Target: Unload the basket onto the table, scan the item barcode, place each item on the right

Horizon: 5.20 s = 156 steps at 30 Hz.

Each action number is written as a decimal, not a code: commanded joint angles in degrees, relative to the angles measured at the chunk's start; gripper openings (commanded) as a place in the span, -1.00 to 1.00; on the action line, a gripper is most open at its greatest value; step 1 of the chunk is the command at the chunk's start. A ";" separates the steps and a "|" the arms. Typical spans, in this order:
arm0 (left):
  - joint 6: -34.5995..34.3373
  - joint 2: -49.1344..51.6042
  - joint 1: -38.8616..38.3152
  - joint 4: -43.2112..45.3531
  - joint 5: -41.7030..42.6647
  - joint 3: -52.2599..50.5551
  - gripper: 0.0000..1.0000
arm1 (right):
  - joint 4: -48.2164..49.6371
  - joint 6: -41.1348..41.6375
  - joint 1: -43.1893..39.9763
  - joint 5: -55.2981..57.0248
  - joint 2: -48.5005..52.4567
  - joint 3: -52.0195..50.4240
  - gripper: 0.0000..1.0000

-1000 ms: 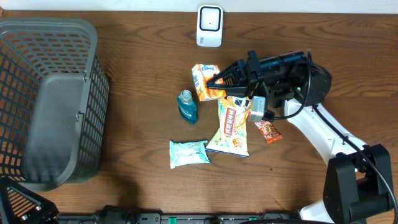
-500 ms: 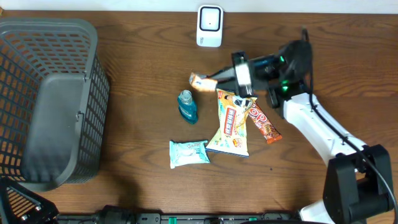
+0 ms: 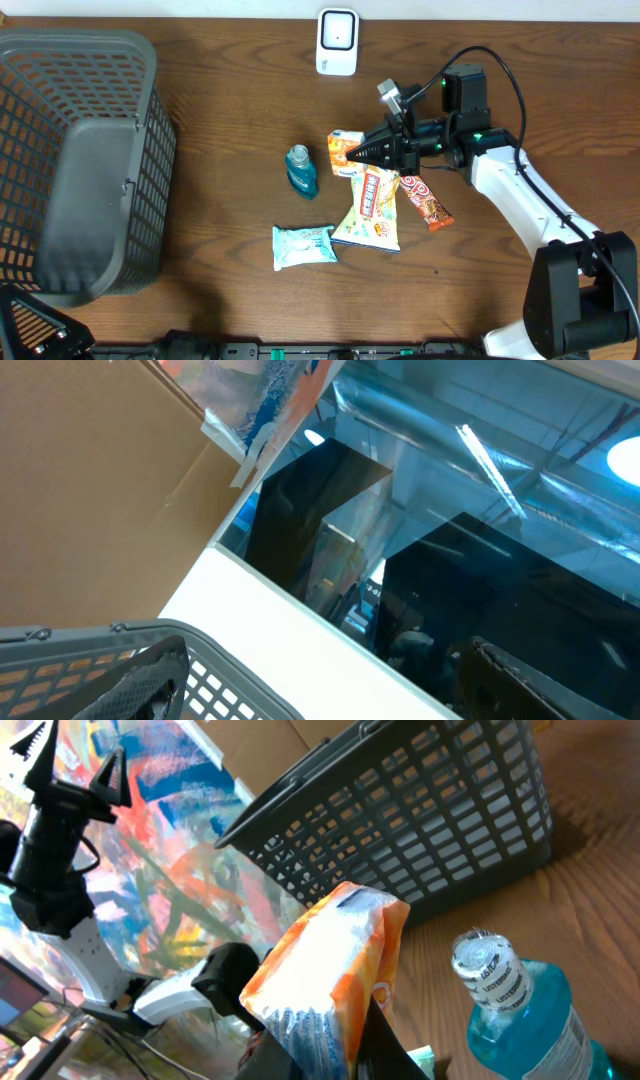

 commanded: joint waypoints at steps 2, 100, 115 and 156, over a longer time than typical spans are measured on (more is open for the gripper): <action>-0.31 -0.07 0.20 0.31 -0.74 -0.24 0.72 | -4.15 5.81 1.90 14.16 -0.13 0.37 -0.98; -12.48 -0.09 0.20 -10.27 -0.72 -7.67 0.72 | -55.43 32.72 -47.63 126.73 33.79 52.94 -0.98; -12.50 -0.09 0.20 -13.49 0.02 -7.69 0.72 | -44.54 31.39 -55.12 112.08 33.70 41.94 -0.25; -5.57 -0.09 0.20 -21.27 22.29 -15.72 0.72 | -79.10 28.41 -24.13 84.32 2.64 55.49 0.99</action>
